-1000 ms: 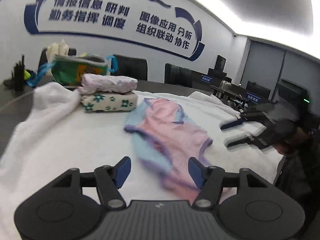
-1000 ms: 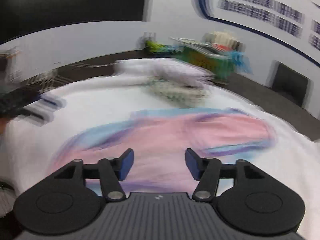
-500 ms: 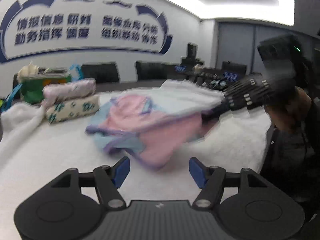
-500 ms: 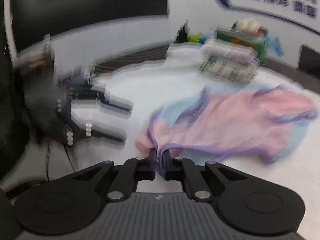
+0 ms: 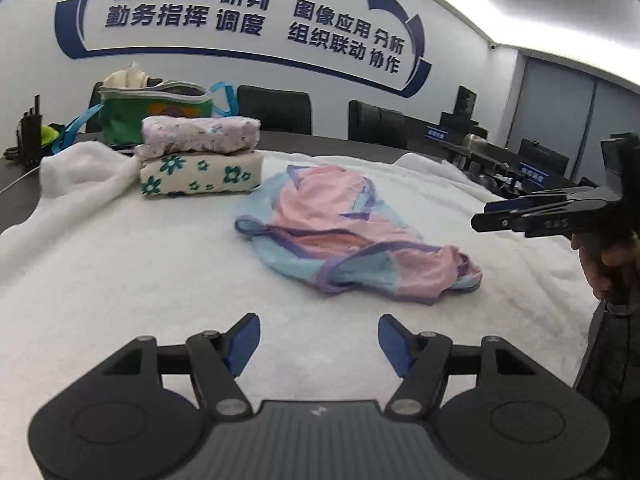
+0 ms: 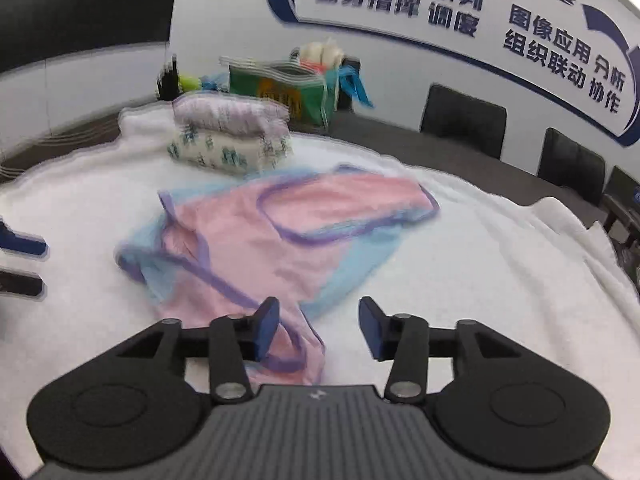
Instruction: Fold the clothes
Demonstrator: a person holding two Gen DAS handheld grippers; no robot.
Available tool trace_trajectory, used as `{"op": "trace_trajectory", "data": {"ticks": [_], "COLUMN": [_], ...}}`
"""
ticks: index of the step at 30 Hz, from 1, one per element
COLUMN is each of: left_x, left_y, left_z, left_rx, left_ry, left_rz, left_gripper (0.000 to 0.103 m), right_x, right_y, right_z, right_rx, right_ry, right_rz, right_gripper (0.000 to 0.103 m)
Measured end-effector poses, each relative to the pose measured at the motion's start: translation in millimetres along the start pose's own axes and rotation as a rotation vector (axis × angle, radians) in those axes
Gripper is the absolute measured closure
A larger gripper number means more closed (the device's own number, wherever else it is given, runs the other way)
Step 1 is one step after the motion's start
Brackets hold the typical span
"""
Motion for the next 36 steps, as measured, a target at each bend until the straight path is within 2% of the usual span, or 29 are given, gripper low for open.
{"op": "trace_trajectory", "data": {"ticks": [3, 6, 8, 10, 12, 13, 14, 15, 16, 17, 19, 20, 23, 25, 27, 29, 31, 36], "left_x": [-20, -51, -72, -91, -107, -115, -120, -122, -121, -113, -92, -78, -36, -7, 23, 47, 57, 56], "left_y": [-8, -20, -30, -37, -38, -38, -37, -38, -40, -44, -49, -51, -47, -36, -18, -2, 13, 34], "left_z": [20, 30, 26, 20, 16, 14, 11, 8, 6, 6, 5, 3, 6, 16, 27, 38, 42, 33], "left_rx": [-0.039, -0.125, -0.117, -0.094, -0.097, -0.093, -0.075, -0.054, -0.031, 0.000, 0.070, 0.105, 0.154, 0.154, 0.176, 0.182, 0.150, 0.063], "left_ry": [0.051, -0.009, -0.043, -0.075, -0.094, -0.101, -0.106, -0.116, -0.121, -0.112, -0.097, -0.101, -0.106, -0.076, -0.044, -0.005, -0.009, -0.064], "left_rz": [-0.035, -0.065, -0.096, -0.136, -0.168, -0.185, -0.199, -0.188, -0.167, -0.125, -0.051, -0.010, 0.089, 0.124, 0.118, 0.117, 0.114, 0.070], "left_gripper": [0.039, 0.039, 0.039, 0.042, 0.054, 0.070, 0.092, 0.100, 0.100, 0.101, 0.101, 0.102, 0.102, 0.102, 0.102, 0.102, 0.101, 0.094], "right_x": [13, 22, 22, 9, -3, -8, -15, -21, -27, -32, -38, -35, -11, 10, 36, 63, 77, 83], "right_y": [-3, 3, 9, 14, 15, 14, 16, 18, 22, 26, 32, 32, 27, 19, 8, 4, 7, 26], "right_z": [0, -13, -25, -26, -19, -15, -11, -9, -8, -9, -15, -18, -25, -30, -40, -53, -63, -72], "right_rx": [-0.018, -0.012, 0.009, 0.030, 0.004, -0.020, -0.046, -0.063, -0.069, -0.065, -0.045, -0.032, -0.026, -0.026, 0.006, 0.012, 0.030, 0.091], "right_ry": [-0.022, -0.087, -0.132, -0.123, -0.137, -0.155, -0.184, -0.206, -0.224, -0.232, -0.235, -0.229, -0.219, -0.213, -0.219, -0.309, -0.363, -0.377], "right_rz": [0.039, 0.041, 0.033, 0.012, 0.013, 0.017, 0.008, -0.004, -0.018, -0.037, -0.065, -0.057, 0.001, 0.049, 0.093, 0.117, 0.113, 0.059], "right_gripper": [0.046, 0.046, 0.046, 0.047, 0.047, 0.047, 0.047, 0.048, 0.056, 0.072, 0.091, 0.094, 0.098, 0.098, 0.098, 0.098, 0.098, 0.092]}}
Point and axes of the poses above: each gripper's, at about its wrist camera, not at the fingertips, and x roughly against the way its jaws point, z to its right, y to its underside, the point moved 10 cm from there along -x, roughly the way its jaws point, and after that the axes turned 13 degrees about x, right-handed, at the moved point
